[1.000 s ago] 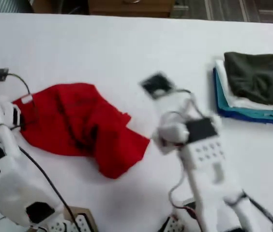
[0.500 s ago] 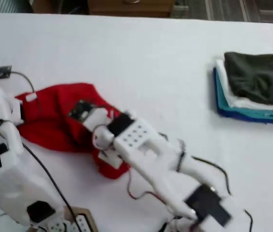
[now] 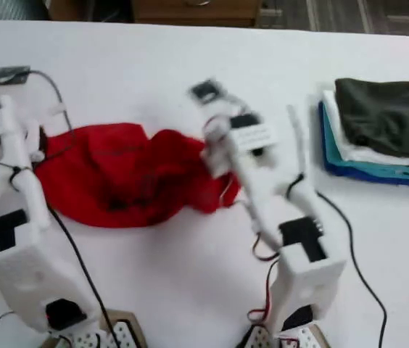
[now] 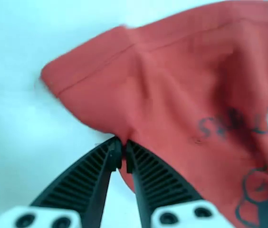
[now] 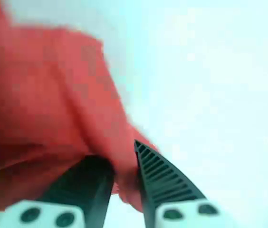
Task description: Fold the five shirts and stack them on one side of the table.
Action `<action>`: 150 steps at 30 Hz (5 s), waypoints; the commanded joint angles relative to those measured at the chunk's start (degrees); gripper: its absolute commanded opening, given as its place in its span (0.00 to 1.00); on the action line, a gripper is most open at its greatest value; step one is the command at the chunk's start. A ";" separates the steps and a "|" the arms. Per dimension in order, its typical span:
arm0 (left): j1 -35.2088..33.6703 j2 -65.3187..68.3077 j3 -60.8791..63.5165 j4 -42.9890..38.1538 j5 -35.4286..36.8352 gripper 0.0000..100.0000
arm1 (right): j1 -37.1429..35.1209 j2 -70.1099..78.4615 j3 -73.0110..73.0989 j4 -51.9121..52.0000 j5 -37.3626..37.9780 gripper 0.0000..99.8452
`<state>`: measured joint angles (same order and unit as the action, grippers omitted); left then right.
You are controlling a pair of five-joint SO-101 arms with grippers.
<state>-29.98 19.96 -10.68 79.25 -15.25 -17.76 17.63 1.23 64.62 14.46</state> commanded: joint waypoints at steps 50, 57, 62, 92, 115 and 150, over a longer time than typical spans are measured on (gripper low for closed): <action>2.81 -0.70 -33.01 20.75 0.70 0.03 | -13.32 3.74 7.03 -11.30 -5.89 0.19; 3.25 -0.70 -32.92 22.33 0.70 0.03 | -1.45 5.14 -5.80 -4.88 -5.89 0.02; 7.38 -0.70 -32.48 23.03 0.70 0.03 | 1.98 4.35 -17.85 5.32 -5.89 0.02; 20.31 -29.27 10.33 11.34 3.34 0.03 | 11.56 -29.58 -10.37 20.97 24.53 0.02; 11.08 -29.19 52.53 -40.88 3.78 0.03 | 12.79 -20.97 -13.19 20.79 7.21 0.19; 6.95 -45.27 52.18 -31.38 14.42 0.17 | -7.60 -29.67 40.53 -9.98 3.52 0.19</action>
<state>-22.33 -23.30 41.80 49.19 -1.36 -27.96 -9.71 41.32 57.14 18.42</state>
